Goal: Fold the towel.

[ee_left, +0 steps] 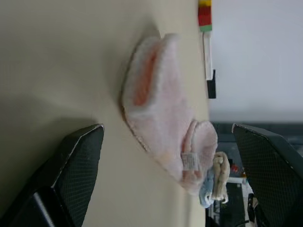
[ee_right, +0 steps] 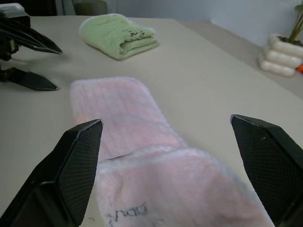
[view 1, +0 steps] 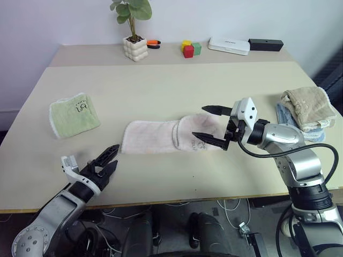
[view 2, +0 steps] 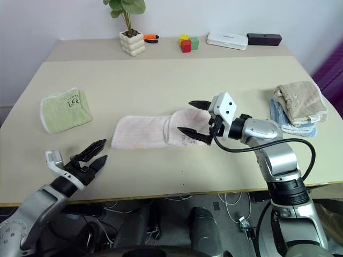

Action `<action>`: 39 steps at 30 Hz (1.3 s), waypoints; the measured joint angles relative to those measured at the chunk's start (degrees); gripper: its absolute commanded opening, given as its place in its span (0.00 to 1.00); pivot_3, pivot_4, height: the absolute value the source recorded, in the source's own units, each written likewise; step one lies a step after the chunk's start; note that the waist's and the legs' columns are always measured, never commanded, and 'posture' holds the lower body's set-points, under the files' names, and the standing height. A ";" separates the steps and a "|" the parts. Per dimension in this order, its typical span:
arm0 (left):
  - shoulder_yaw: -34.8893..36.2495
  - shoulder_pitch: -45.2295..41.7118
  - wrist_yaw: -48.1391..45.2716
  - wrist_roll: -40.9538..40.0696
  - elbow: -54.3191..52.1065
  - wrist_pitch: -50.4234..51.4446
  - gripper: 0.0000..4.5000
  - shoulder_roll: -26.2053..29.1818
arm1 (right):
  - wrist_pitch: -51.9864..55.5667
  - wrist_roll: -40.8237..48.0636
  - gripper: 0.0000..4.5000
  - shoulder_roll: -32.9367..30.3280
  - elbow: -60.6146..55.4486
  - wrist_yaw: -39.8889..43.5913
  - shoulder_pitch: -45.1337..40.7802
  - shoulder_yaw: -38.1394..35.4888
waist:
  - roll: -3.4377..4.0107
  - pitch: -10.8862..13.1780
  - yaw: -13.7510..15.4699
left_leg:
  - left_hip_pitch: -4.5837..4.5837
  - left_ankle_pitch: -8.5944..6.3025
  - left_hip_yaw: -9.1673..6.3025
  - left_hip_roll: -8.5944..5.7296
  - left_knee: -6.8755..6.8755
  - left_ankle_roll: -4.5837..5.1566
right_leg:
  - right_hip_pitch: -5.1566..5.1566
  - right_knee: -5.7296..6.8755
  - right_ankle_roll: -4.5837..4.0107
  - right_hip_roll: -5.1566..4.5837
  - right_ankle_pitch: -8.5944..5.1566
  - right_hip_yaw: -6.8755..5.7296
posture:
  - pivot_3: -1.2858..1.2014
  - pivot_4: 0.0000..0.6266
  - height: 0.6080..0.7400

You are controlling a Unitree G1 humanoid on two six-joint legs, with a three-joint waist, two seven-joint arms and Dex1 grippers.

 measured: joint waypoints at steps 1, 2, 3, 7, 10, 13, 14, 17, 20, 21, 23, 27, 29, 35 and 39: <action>-0.18 -0.39 0.18 -0.06 0.21 -0.10 1.00 -0.04 | 0.00 -0.02 0.98 0.02 0.00 -0.12 -0.01 0.00 | 0.00 0.00 0.00 | 0.00 0.00 0.00 0.00 -0.01 0.00 | 0.00 -0.01 0.00 0.00 0.00 0.00 | 0.52 0.24 1.00; -0.33 -0.98 0.62 -0.18 0.62 -0.21 1.00 -0.05 | -0.01 -0.08 0.98 0.14 0.02 -0.40 -0.03 0.01 | 0.00 0.00 0.02 | 0.01 0.00 0.00 0.01 -0.03 0.00 | 0.00 -0.01 0.00 0.00 0.00 0.00 | 0.52 0.24 1.00; -0.60 -1.49 1.19 -0.20 1.06 -0.36 1.00 -0.05 | -0.01 -0.14 0.98 0.27 0.02 -0.62 -0.03 0.04 | 0.01 -0.01 0.02 | 0.01 0.00 -0.01 0.01 -0.04 -0.01 | 0.00 -0.01 0.00 0.00 0.00 0.00 | 0.52 0.24 1.00; -2.38 -3.74 1.37 0.88 2.86 0.11 1.00 0.31 | -0.03 -0.63 0.98 1.21 0.02 -1.40 -0.03 0.44 | 0.17 -0.10 0.14 | 0.03 0.01 0.00 0.00 -0.04 -0.01 | 0.01 -0.01 0.00 0.00 0.00 -0.01 | 0.52 0.24 1.00; -2.96 -5.18 -0.29 1.15 4.91 2.05 1.00 1.73 | -0.03 -1.12 0.98 1.22 0.02 -1.76 -0.02 0.46 | 0.27 -0.16 0.19 | 0.03 0.00 0.00 -0.01 -0.05 -0.01 | 0.00 -0.03 0.00 0.00 0.00 -0.01 | 0.52 0.24 1.00; -3.30 -7.49 -1.52 1.20 8.13 3.08 0.81 1.88 | -0.03 -1.30 1.00 1.23 0.01 -2.19 -0.01 0.46 | 0.41 -0.24 0.26 | 0.02 0.00 0.01 -0.01 -0.07 -0.01 | 0.00 -0.05 0.00 -0.01 0.00 -0.01 | 0.52 0.24 1.00; -3.44 -8.49 -1.65 1.26 9.88 3.07 0.71 1.55 | -0.02 -1.39 1.00 1.24 0.01 -2.26 0.00 0.46 | 0.43 -0.25 0.33 | 0.03 0.00 0.00 -0.02 -0.07 -0.01 | 0.00 -0.05 0.00 -0.01 0.00 -0.01 | 0.52 0.24 1.00; -4.24 -12.43 -2.52 3.80 15.09 4.20 0.35 1.65 | -0.03 -1.70 1.00 1.24 -0.09 -2.72 0.23 0.43 | 0.44 -0.26 0.79 | 0.05 0.01 -0.01 -0.01 -0.07 -0.02 | 0.00 -0.05 -0.02 0.01 0.02 -0.02 | 0.52 0.24 1.00; -4.42 -17.17 -2.89 5.69 17.63 5.19 0.03 1.85 | -0.02 -1.78 1.00 1.25 -0.12 -3.07 0.59 0.45 | 0.62 -0.36 1.42 | 0.05 0.02 -0.01 -0.01 -0.07 -0.03 | 0.01 -0.04 -0.05 0.01 0.04 -0.03 | 0.52 0.24 1.00; -4.34 -18.45 -2.89 6.18 18.13 5.44 0.00 1.97 | -0.03 -1.79 1.00 1.24 -0.14 -3.14 0.61 0.45 | 0.69 -0.40 1.44 | 0.06 0.02 -0.01 -0.01 -0.07 -0.03 | 0.01 -0.04 -0.05 0.00 0.05 -0.03 | 0.52 0.24 1.00; -4.07 -19.53 -3.17 6.63 19.15 5.97 0.00 1.98 | -0.04 -1.83 1.00 1.22 -0.15 -3.28 0.79 0.44 | 0.75 -0.44 1.32 | 0.06 0.02 -0.01 -0.01 -0.07 -0.03 | 0.01 -0.04 -0.06 0.01 0.05 -0.03 | 0.52 0.24 1.00; -3.65 -19.71 -5.47 6.82 19.11 8.53 0.00 2.50 | -0.27 -1.96 1.00 -0.29 0.08 -3.07 1.27 -0.50 | 0.73 -0.41 1.41 | -0.05 0.02 -0.02 -0.01 -0.09 -0.03 | -0.07 -0.08 -0.06 0.01 0.05 -0.04 | 0.52 0.24 1.00; -3.92 -20.03 -7.38 7.93 18.70 9.30 0.00 2.57 | -0.55 -1.24 1.00 -1.85 0.72 -2.37 2.35 -2.86 | 0.61 -0.33 1.44 | -0.13 0.01 -0.02 -0.03 -0.09 -0.01 | -0.09 -0.15 -0.05 0.00 0.05 -0.06 | 0.52 0.24 1.00; -9.42 -28.57 -24.71 22.56 13.43 11.35 0.00 9.75 | 3.81 3.41 1.00 -7.18 3.62 -0.09 6.03 -11.28 | 0.37 -0.18 1.37 | -0.50 0.02 0.00 -0.03 -0.09 -0.03 | -0.40 -0.15 -0.05 0.04 0.07 -0.11 | 0.52 0.24 1.00; -14.91 -37.50 -33.56 30.99 14.25 10.38 0.00 7.58 | 4.43 3.50 1.00 -7.92 3.95 0.22 6.05 -11.77 | 0.37 -0.18 1.24 | -0.66 0.06 0.00 -0.02 -0.08 -0.05 | -0.29 -0.12 -0.02 0.10 0.08 -0.11 | 0.52 0.24 1.00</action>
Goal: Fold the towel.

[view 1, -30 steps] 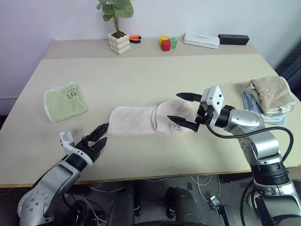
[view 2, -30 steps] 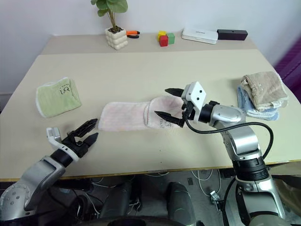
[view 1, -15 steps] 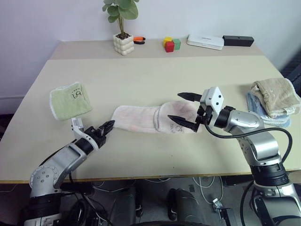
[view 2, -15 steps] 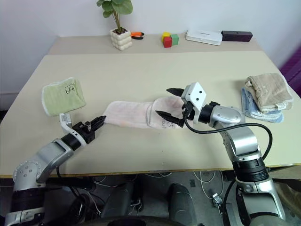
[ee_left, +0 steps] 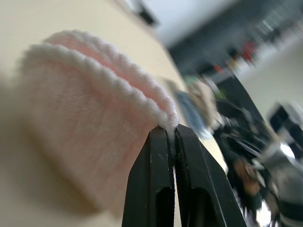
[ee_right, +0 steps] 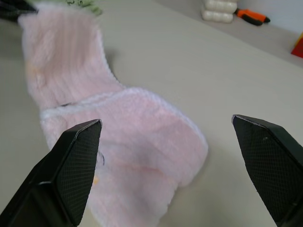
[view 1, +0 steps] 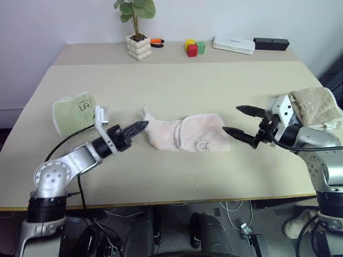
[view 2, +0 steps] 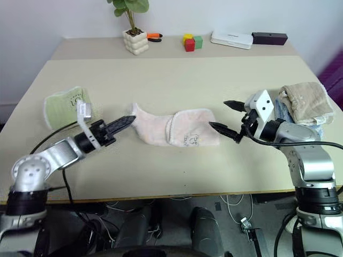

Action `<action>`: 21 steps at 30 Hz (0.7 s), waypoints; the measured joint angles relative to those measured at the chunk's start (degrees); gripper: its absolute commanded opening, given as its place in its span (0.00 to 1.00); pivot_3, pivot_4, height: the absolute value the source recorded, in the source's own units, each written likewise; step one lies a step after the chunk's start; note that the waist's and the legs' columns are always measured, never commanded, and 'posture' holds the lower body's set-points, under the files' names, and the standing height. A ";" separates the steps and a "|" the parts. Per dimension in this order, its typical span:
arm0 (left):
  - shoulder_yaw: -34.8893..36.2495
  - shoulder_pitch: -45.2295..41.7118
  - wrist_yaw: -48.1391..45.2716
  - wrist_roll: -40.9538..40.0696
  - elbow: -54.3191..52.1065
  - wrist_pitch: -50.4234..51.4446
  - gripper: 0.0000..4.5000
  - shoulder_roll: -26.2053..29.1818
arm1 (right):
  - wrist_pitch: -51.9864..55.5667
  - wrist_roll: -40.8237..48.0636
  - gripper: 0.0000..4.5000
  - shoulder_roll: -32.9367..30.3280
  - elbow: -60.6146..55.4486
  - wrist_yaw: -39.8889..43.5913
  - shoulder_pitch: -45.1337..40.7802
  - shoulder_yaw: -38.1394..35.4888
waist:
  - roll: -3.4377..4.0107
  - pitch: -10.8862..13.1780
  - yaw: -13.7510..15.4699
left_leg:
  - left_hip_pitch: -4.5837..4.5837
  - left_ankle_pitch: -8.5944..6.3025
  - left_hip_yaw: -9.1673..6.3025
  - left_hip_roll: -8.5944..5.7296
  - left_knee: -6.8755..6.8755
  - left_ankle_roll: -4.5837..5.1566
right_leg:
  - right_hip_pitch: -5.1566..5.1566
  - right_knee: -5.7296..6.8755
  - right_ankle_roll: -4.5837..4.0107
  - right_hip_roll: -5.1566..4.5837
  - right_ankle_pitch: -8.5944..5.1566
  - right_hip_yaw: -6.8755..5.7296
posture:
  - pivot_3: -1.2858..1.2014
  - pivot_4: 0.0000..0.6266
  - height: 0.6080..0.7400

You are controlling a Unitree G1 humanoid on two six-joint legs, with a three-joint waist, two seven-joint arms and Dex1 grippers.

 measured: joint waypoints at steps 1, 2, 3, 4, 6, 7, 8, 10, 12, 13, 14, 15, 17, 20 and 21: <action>-1.89 -2.85 -2.36 2.83 1.33 -0.46 0.00 -1.53 | -0.03 -0.16 1.00 -0.01 0.17 -0.16 -0.05 -0.09 | 0.00 0.00 0.02 | -0.02 0.03 0.00 -0.01 0.01 -0.01 | -0.01 0.01 0.02 0.02 0.01 -0.01 | 0.52 0.24 1.00; -4.46 -6.36 -4.57 6.45 3.62 -1.46 0.00 -3.78 | -0.05 -0.26 1.00 -0.04 0.44 -0.55 -0.09 -0.24 | -0.01 0.00 0.11 | -0.04 0.09 0.00 -0.06 0.03 -0.06 | 0.00 0.02 0.05 0.05 0.02 -0.01 | 0.52 0.24 1.00; -6.51 -8.92 -6.00 9.21 5.28 -2.51 0.00 -5.90 | -0.06 -0.31 1.00 0.02 0.56 -1.02 -0.42 -0.20 | -0.02 0.01 0.24 | -0.12 0.23 -0.04 -0.13 0.10 -0.10 | 0.00 0.02 0.11 0.07 0.06 -0.06 | 0.52 0.24 1.00; -9.05 -11.22 -7.72 12.38 7.07 -3.67 0.00 -8.32 | -0.10 -0.40 1.00 -0.02 0.54 -1.39 -0.57 -0.27 | -0.04 0.02 0.32 | -0.15 0.25 -0.06 -0.15 0.15 -0.09 | 0.00 0.01 0.13 0.07 0.07 -0.07 | 0.52 0.24 1.00; -14.90 -15.99 -11.25 19.56 11.25 -6.58 0.00 -13.24 | -0.18 -0.81 1.00 -0.02 0.56 -2.47 -0.67 -0.39 | -0.07 0.04 0.27 | -0.19 0.26 -0.05 -0.21 0.21 -0.07 | 0.02 -0.05 0.18 0.03 0.09 -0.05 | 0.52 0.24 1.00; -16.81 -17.52 -12.77 21.97 13.18 -7.51 0.00 -15.75 | -0.32 -1.28 1.00 -0.01 0.58 -3.26 -0.65 -0.41 | -0.08 0.04 0.14 | -0.20 0.25 -0.04 -0.22 0.21 -0.05 | 0.02 -0.07 0.22 0.01 0.12 -0.04 | 0.52 0.24 1.00; -17.96 -18.75 -14.27 23.62 15.06 -7.73 0.00 -18.43 | -0.60 -1.97 1.00 -0.01 0.68 -4.59 -0.68 -0.42 | -0.09 0.05 0.09 | -0.23 0.25 -0.03 -0.23 0.22 -0.03 | -0.01 -0.08 0.31 0.00 0.15 -0.04 | 0.52 0.24 1.00; -19.71 -20.39 -17.37 26.57 17.51 -8.56 0.00 -21.18 | -1.01 -2.98 1.00 -0.04 0.93 -6.34 -0.56 -1.28 | -0.10 0.08 -0.22 | -0.24 0.25 -0.03 -0.20 0.20 -0.03 | -0.08 -0.05 0.44 0.02 0.20 -0.03 | 0.52 0.24 1.00; -20.94 -21.89 -20.23 30.19 20.32 -10.75 0.00 -22.71 | -1.03 -2.99 1.00 -0.34 0.77 -7.05 -0.12 -2.68 | -0.09 0.09 -0.16 | -0.22 0.28 -0.07 -0.14 0.16 -0.06 | -0.13 0.05 0.46 0.11 0.20 -0.05 | 0.52 0.24 1.00; -21.64 -23.19 -21.68 32.54 22.99 -12.11 0.00 -23.90 | -1.00 -2.94 1.00 -0.76 0.01 -7.44 0.90 -3.86 | -0.09 0.09 0.04 | -0.22 0.28 -0.11 -0.13 0.16 -0.04 | -0.14 0.06 0.45 0.14 0.20 -0.08 | 0.52 0.24 1.00; -22.24 -24.17 -22.77 34.42 25.28 -13.22 0.00 -24.86 | -0.93 -2.90 1.00 -1.02 -0.93 -7.86 1.92 -4.91 | -0.09 0.09 0.19 | -0.23 0.24 -0.15 -0.12 0.16 0.01 | -0.13 0.06 0.44 0.14 0.19 -0.10 | 0.52 0.24 1.00; -22.85 -25.40 -23.34 36.56 28.37 -13.95 0.00 -25.96 | -0.74 -2.84 1.00 -1.16 -2.39 -8.34 3.56 -6.45 | -0.08 0.08 0.49 | -0.25 0.18 -0.22 -0.13 0.19 0.12 | -0.09 0.06 0.43 0.13 0.18 -0.13 | 0.52 0.24 1.00; -23.84 -26.90 -24.32 41.18 34.62 -16.31 0.00 -27.68 | -0.55 -2.71 1.00 -1.20 -4.91 -9.43 6.06 -8.70 | -0.10 0.09 0.44 | -0.27 0.10 -0.18 -0.16 0.23 0.26 | -0.09 0.00 0.27 0.03 0.09 -0.11 | 0.52 0.24 1.00; -23.84 -26.96 -27.31 45.12 40.41 -18.27 0.00 -29.20 | -0.23 -2.83 1.00 -1.17 -6.84 -11.47 7.80 -10.89 | -0.13 0.12 -0.11 | -0.31 0.06 -0.15 -0.09 0.28 0.33 | -0.12 0.00 0.28 -0.03 0.09 -0.09 | 0.52 0.24 1.00; -23.78 -27.02 -28.40 45.95 41.13 -18.91 0.00 -29.54 | -0.24 -2.92 1.00 -1.17 -6.93 -12.12 8.01 -11.27 | -0.12 0.12 -0.10 | -0.30 0.06 -0.15 -0.08 0.28 0.33 | -0.12 0.01 0.28 -0.02 0.09 -0.09 | 0.52 0.24 1.00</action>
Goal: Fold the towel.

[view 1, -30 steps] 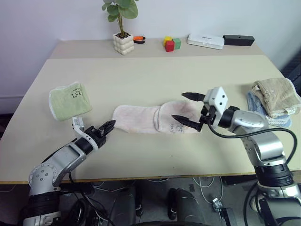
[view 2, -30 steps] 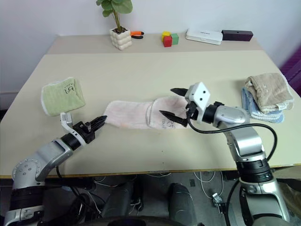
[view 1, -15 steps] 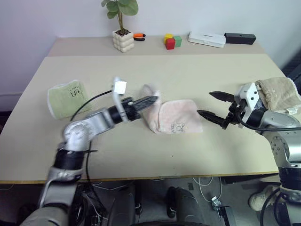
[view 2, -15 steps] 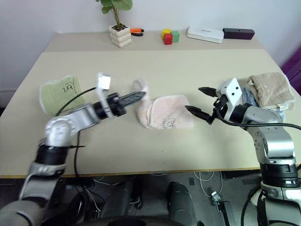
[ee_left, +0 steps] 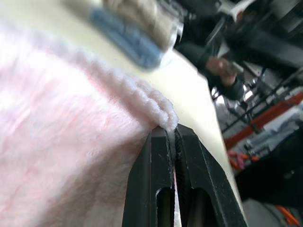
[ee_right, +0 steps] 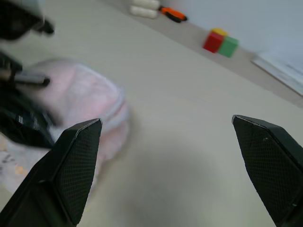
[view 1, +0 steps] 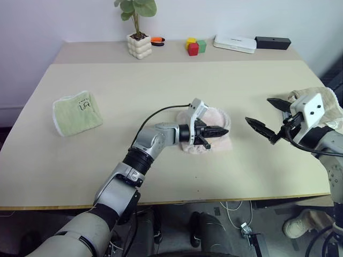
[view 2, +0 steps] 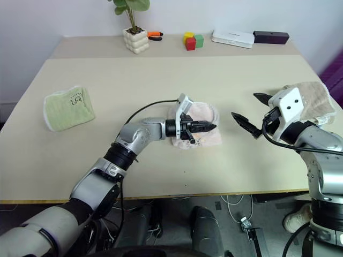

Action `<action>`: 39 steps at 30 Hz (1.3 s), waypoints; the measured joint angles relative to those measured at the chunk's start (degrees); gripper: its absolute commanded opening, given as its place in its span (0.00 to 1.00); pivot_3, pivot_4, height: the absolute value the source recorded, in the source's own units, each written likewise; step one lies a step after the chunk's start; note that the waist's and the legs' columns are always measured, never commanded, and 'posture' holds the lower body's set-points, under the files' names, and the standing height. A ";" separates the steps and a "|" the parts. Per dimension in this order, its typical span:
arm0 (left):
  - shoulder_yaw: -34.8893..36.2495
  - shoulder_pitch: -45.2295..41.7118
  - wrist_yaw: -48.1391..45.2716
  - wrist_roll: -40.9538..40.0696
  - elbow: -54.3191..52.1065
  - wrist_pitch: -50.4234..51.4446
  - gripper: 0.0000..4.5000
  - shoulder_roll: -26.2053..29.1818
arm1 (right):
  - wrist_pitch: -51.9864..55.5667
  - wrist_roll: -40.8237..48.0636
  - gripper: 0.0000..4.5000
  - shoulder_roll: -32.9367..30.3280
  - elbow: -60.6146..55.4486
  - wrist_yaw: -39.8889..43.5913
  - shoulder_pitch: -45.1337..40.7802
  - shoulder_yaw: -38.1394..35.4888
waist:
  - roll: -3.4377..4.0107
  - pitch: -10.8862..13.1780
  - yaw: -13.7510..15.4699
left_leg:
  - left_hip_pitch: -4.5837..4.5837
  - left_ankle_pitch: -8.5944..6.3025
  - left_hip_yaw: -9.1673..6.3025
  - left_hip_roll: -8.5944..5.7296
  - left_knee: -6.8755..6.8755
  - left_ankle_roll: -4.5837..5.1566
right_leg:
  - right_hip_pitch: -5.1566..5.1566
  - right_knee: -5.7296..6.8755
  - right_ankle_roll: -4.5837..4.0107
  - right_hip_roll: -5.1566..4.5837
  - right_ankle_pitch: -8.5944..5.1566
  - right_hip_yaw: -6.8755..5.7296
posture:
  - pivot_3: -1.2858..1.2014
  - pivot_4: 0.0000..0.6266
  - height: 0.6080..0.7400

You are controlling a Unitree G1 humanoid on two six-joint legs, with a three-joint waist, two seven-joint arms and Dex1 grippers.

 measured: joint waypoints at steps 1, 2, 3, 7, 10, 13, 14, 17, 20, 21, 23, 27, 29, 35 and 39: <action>0.16 -0.20 -0.91 0.80 0.60 -0.44 0.00 -0.45 | 0.00 -0.08 1.00 0.00 0.00 -0.54 0.13 -0.21 | 0.00 0.00 0.05 | 0.00 0.00 -0.01 0.01 0.00 -0.01 | 0.00 0.01 -0.01 0.01 0.00 0.00 | 0.52 0.24 1.00; 0.33 -0.42 -1.90 1.63 1.36 -1.07 0.07 -1.02 | -0.02 -0.13 1.00 0.00 -0.02 -0.99 0.18 -0.28 | 0.01 0.00 0.08 | 0.01 0.01 0.00 0.02 0.00 -0.01 | 0.00 0.03 -0.01 0.02 -0.01 0.00 | 0.52 0.24 1.00; 0.44 -0.66 -2.78 2.03 2.06 -1.15 0.14 -1.44 | -0.04 -0.19 1.00 0.01 -0.02 -1.31 0.18 -0.28 | 0.01 0.00 0.16 | 0.00 0.01 -0.01 0.02 0.00 -0.01 | 0.00 0.03 -0.01 0.02 -0.01 -0.01 | 0.52 0.24 1.00; 0.76 -0.80 -7.17 2.89 2.67 -0.22 0.53 -2.07 | -0.27 -0.43 1.00 0.14 -0.02 -1.86 0.13 -0.12 | 0.01 0.00 0.14 | 0.00 0.01 -0.01 0.01 0.01 0.01 | 0.00 0.03 0.00 0.01 0.00 0.00 | 0.52 0.24 1.00; 1.19 -0.40 -9.20 2.94 0.74 1.21 0.88 -2.07 | -1.00 -0.69 1.00 0.33 0.27 -2.16 -1.02 1.21 | 0.01 -0.01 0.08 | 0.01 0.01 -0.01 0.02 0.01 0.00 | 0.00 0.06 0.00 0.02 0.00 0.00 | 0.52 0.24 1.00; 1.27 0.33 -9.46 3.38 -1.84 2.17 0.99 -1.70 | -2.29 -1.30 1.00 0.43 1.30 -2.33 -3.51 2.79 | 0.02 -0.01 0.04 | 0.02 0.02 -0.01 0.02 0.02 0.01 | 0.02 0.08 0.12 0.02 0.07 0.00 | 0.52 0.24 1.00; 1.28 0.58 -9.49 3.59 -2.56 2.52 0.99 -1.45 | -2.84 -1.65 1.00 0.53 1.90 -2.45 -4.37 3.14 | 0.02 -0.01 0.03 | 0.02 0.02 -0.01 0.02 0.03 0.01 | 0.01 0.08 0.16 0.03 0.09 0.00 | 0.52 0.24 1.00; 1.30 2.75 -11.37 3.74 -7.13 3.13 0.99 0.73 | -5.82 -3.76 1.00 0.99 5.47 -4.04 -7.51 3.72 | 0.03 -0.01 0.04 | 0.02 0.03 0.00 0.02 0.04 0.00 | 0.02 0.10 0.16 0.03 0.09 0.00 | 0.52 0.24 1.00; 3.25 5.32 -12.03 3.06 -12.80 2.38 0.99 1.90 | -9.27 -7.44 1.00 1.29 12.04 -8.62 -11.56 3.45 | 0.04 -0.01 0.13 | 0.02 0.17 0.00 0.01 0.08 -0.23 | 0.03 0.13 0.17 0.02 0.10 0.01 | 0.52 0.24 1.00; 4.11 5.62 -11.93 2.66 -14.07 2.52 0.99 2.01 | -9.54 -7.88 1.00 1.55 13.36 -9.86 -12.39 3.20 | 0.04 -0.01 0.16 | 0.02 0.17 0.00 0.01 0.08 -0.24 | 0.04 0.15 0.17 0.02 0.10 0.00 | 0.52 0.24 1.00; 7.06 5.79 -10.31 1.28 -16.85 2.66 0.99 1.94 | -9.57 -7.94 1.00 4.11 14.97 -13.28 -14.50 2.34 | 0.04 -0.02 0.01 | 0.04 0.22 0.01 0.01 0.09 -0.31 | 0.04 0.18 0.19 0.03 0.11 0.01 | 0.52 0.24 1.00; 13.81 4.77 2.60 2.74 -17.85 0.68 0.81 1.19 | -9.14 -5.82 0.71 12.32 13.36 -18.61 -15.55 1.95 | 0.06 -0.03 -0.02 | 0.13 0.25 -0.01 -0.03 0.08 -0.35 | 0.09 0.34 0.32 0.09 0.18 0.01 | 0.52 0.24 1.00; 16.64 4.87 8.36 4.24 -16.83 -1.81 0.59 0.79 | -8.35 -4.67 0.49 15.86 11.36 -20.56 -14.94 2.40 | 0.06 -0.03 -0.03 | 0.13 0.26 0.00 -0.03 0.07 -0.36 | 0.07 0.39 0.32 0.11 0.18 0.01 | 0.52 0.24 1.00; 21.62 5.61 18.00 4.74 -16.19 -4.81 0.02 -2.00 | -2.07 -1.50 0.00 29.71 3.42 -26.34 -11.73 9.76 | 0.07 -0.04 0.16 | 0.10 0.29 0.00 -0.05 0.11 -0.40 | 0.10 0.44 0.35 0.11 0.19 0.01 | 0.52 0.24 1.00; 20.25 6.37 19.94 5.53 -15.94 -4.75 0.02 -4.32 | -0.39 -1.46 0.00 34.11 1.00 -28.62 -10.58 14.66 | 0.07 -0.04 0.12 | 0.11 0.29 0.00 -0.10 0.15 -0.39 | 0.14 0.40 0.39 0.10 0.21 0.03 | 0.52 0.24 1.00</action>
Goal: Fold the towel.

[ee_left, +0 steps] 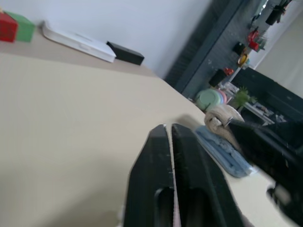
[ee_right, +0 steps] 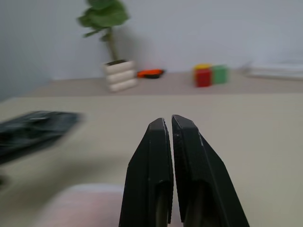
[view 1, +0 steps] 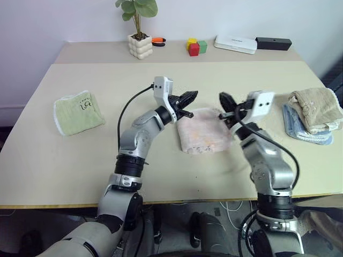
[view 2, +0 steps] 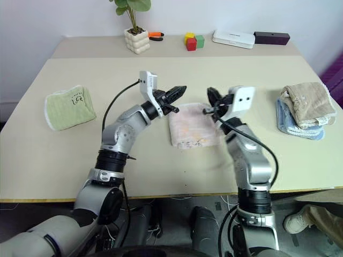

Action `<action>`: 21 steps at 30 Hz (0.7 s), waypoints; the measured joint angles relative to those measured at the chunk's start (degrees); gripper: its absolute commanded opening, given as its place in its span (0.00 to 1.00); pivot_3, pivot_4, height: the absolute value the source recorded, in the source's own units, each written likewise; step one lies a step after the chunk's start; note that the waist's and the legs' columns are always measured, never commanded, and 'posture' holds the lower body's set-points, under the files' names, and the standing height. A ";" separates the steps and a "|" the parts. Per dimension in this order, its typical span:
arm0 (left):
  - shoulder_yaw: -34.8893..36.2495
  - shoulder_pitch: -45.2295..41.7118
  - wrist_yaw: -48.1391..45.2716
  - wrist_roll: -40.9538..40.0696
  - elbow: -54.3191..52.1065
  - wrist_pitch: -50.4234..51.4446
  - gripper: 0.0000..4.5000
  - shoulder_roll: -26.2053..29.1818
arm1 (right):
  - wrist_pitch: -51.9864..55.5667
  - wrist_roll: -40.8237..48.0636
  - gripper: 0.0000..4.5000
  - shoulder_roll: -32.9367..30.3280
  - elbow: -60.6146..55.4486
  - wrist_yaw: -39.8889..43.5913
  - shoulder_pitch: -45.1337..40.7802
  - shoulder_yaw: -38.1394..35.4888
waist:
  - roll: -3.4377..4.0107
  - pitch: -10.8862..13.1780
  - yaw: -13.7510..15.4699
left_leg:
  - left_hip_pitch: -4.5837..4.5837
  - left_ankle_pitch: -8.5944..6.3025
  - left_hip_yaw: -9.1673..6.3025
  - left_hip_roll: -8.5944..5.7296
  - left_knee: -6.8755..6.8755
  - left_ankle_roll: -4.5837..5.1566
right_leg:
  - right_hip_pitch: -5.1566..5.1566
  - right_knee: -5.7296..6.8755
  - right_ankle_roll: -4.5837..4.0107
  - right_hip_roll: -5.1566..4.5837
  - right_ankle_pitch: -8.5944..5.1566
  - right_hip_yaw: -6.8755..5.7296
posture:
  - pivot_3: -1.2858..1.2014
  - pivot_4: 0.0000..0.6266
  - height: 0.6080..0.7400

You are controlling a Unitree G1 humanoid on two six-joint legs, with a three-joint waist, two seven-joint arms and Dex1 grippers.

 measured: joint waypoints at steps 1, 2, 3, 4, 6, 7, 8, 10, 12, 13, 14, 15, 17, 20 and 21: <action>-0.60 0.83 0.26 0.24 -0.03 0.00 0.02 -0.50 | 0.02 -0.35 0.00 0.40 -0.18 -0.39 0.30 0.48 | 0.00 -0.01 -0.04 | 0.02 0.00 0.00 0.00 0.00 0.00 | 0.02 0.00 0.00 0.00 0.00 0.00 | 0.52 0.24 1.00; -1.34 1.85 0.71 0.71 -0.03 0.01 0.02 -0.87 | 0.02 -0.77 0.00 0.85 -0.18 -0.68 0.87 1.14 | 0.00 -0.01 -0.12 | 0.03 0.00 -0.01 0.01 -0.01 0.00 | 0.02 0.00 0.00 0.01 0.00 0.00 | 0.52 0.24 1.00; -2.09 3.00 1.13 1.24 -0.02 0.16 0.02 -1.34 | -0.02 -1.35 0.00 1.24 0.04 -0.95 1.74 2.06 | 0.00 -0.01 -0.16 | 0.03 0.00 -0.01 0.02 -0.02 0.00 | 0.00 0.01 0.00 0.01 0.00 0.00 | 0.52 0.24 1.00; -2.68 3.80 1.62 1.57 -0.01 0.63 0.02 -1.81 | -0.04 -2.09 0.00 1.43 0.78 -1.13 2.37 2.84 | 0.00 -0.01 -0.17 | 0.03 0.00 -0.01 0.02 -0.02 0.00 | 0.00 0.01 0.00 0.02 0.00 0.00 | 0.52 0.24 1.00; -4.55 4.99 2.48 2.87 0.09 1.31 0.02 -2.56 | 0.24 -3.60 0.00 1.42 3.32 -1.59 3.08 4.12 | 0.00 -0.01 -0.14 | 0.02 0.00 0.00 0.01 -0.02 0.00 | 0.00 0.02 0.00 0.02 0.00 0.00 | 0.52 0.24 1.00; -5.89 5.49 2.56 3.63 0.11 1.68 0.02 -2.74 | 0.55 -4.81 0.00 1.13 5.00 -1.83 3.36 4.68 | 0.00 -0.01 -0.13 | 0.03 0.00 0.00 0.01 -0.01 0.00 | 0.00 0.02 0.00 0.02 0.00 0.00 | 0.52 0.24 1.00; -6.66 5.64 2.55 3.89 0.15 2.20 0.02 -2.73 | 0.60 -5.57 0.00 0.88 6.11 -2.01 3.64 4.88 | 0.00 -0.01 -0.11 | 0.02 0.00 0.00 0.01 -0.01 0.00 | 0.00 0.02 0.00 0.02 0.00 0.00 | 0.52 0.24 1.00; -7.95 5.55 2.90 5.16 1.23 3.22 0.02 -2.36 | -0.15 -7.25 0.00 0.54 8.03 -2.54 4.52 4.87 | 0.01 -0.03 -0.14 | 0.05 0.00 -0.01 0.01 -0.02 0.00 | 0.01 0.02 0.00 0.02 0.00 0.00 | 0.52 0.24 1.00; -8.54 5.47 3.55 6.29 3.30 3.89 0.02 -1.57 | -1.04 -8.18 0.00 0.13 9.07 -2.94 5.04 4.59 | 0.01 -0.03 -0.35 | 0.05 -0.01 -0.02 0.02 -0.02 0.01 | 0.00 0.02 -0.01 0.03 0.00 0.00 | 0.52 0.24 1.00; -8.25 5.31 3.65 6.29 4.19 3.89 0.02 -1.17 | -1.38 -8.22 0.00 0.04 9.65 -3.34 5.06 3.95 | 0.00 -0.04 -0.37 | 0.06 -0.01 -0.04 0.04 -0.02 0.01 | 0.01 0.03 -0.01 0.03 -0.01 0.00 | 0.52 0.24 1.00; -8.03 5.14 3.70 6.28 4.33 3.87 0.02 -1.12 | -1.41 -8.24 0.00 -0.13 10.03 -3.69 5.06 3.41 | 0.00 -0.05 -0.29 | 0.06 -0.01 -0.05 0.04 -0.02 0.02 | 0.03 0.03 -0.01 0.03 -0.01 -0.01 | 0.52 0.24 1.00; -7.74 4.84 3.74 6.24 4.56 3.82 0.02 -0.98 | -1.59 -8.25 0.00 -0.57 10.72 -3.91 5.04 2.79 | 0.00 -0.06 -0.24 | 0.09 -0.04 -0.05 0.04 -0.01 0.06 | 0.06 0.02 -0.01 0.03 0.00 -0.01 | 0.52 0.24 1.00; -7.38 4.75 3.63 6.24 4.74 3.70 0.02 -0.10 | -1.89 -8.27 0.00 -1.51 11.27 -3.92 5.04 1.57 | 0.01 -0.08 -0.21 | 0.12 -0.14 -0.05 0.04 -0.01 0.23 | 0.10 0.01 -0.01 0.02 -0.01 0.00 | 0.52 0.24 1.00; -6.19 4.80 3.07 6.14 4.90 3.48 0.02 1.57 | -1.94 -8.28 0.00 -2.73 12.07 -4.18 5.04 -0.83 | 0.01 -0.08 -0.38 | 0.13 -0.15 -0.05 0.06 -0.01 0.24 | 0.09 0.03 -0.02 0.03 -0.01 0.00 | 0.52 0.24 1.00; -5.90 4.81 2.79 5.99 4.90 3.46 0.02 1.66 | -1.94 -8.28 0.00 -2.87 12.50 -4.25 5.04 -1.41 | 0.01 -0.08 -0.48 | 0.13 -0.14 -0.05 0.06 -0.01 0.23 | 0.08 0.05 -0.02 0.03 -0.01 0.00 | 0.52 0.24 1.00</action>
